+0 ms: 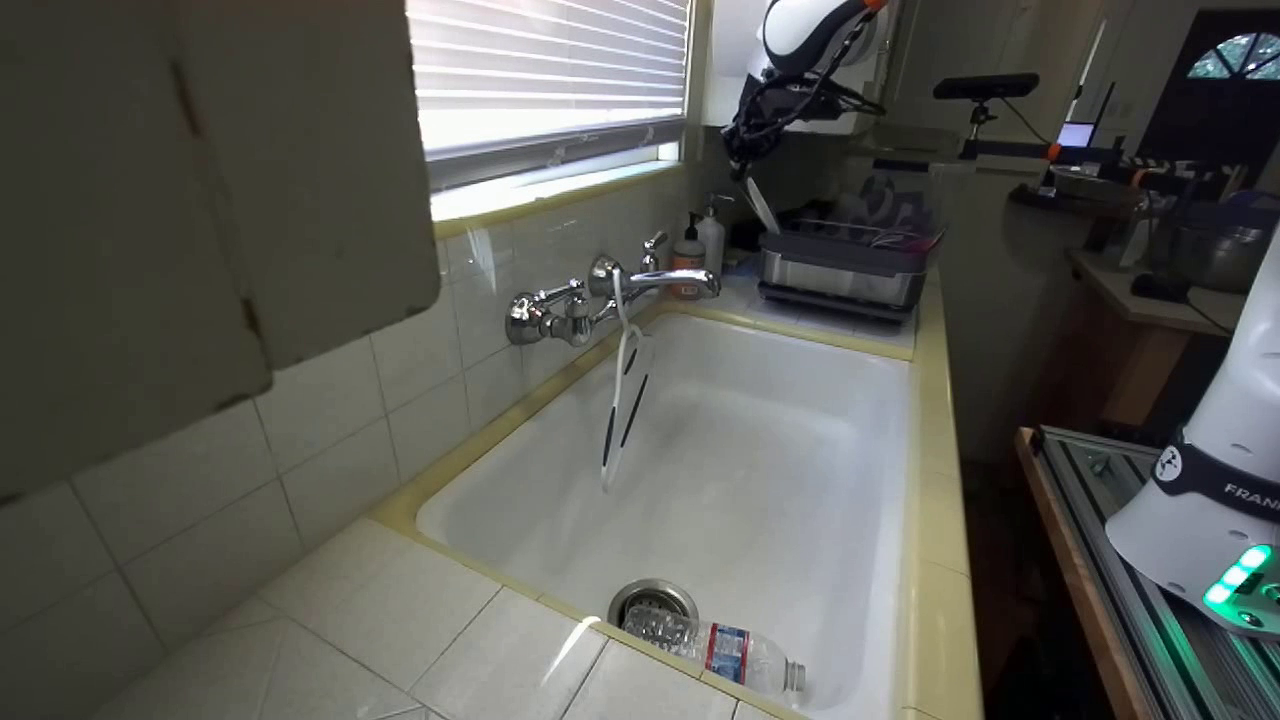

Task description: Push down on the pump bottle.

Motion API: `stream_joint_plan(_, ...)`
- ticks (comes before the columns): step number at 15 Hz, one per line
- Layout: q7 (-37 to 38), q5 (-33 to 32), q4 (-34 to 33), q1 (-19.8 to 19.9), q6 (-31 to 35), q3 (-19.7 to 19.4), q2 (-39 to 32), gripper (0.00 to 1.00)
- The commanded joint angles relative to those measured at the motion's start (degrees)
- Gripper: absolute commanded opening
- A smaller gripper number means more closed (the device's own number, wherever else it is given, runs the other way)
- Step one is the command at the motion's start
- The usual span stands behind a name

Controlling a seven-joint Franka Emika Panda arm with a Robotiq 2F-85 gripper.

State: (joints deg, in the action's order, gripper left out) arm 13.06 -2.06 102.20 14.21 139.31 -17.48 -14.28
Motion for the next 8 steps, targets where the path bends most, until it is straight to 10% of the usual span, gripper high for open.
stream_joint_plan(1, 5.1, -1.7, 8.5, -1.2, -3.2, -0.3, 8.4, 0.00)
stream_joint_plan(8, 8.8, -0.8, 16.6, -0.9, -9.7, 1.8, 16.9, 0.00)
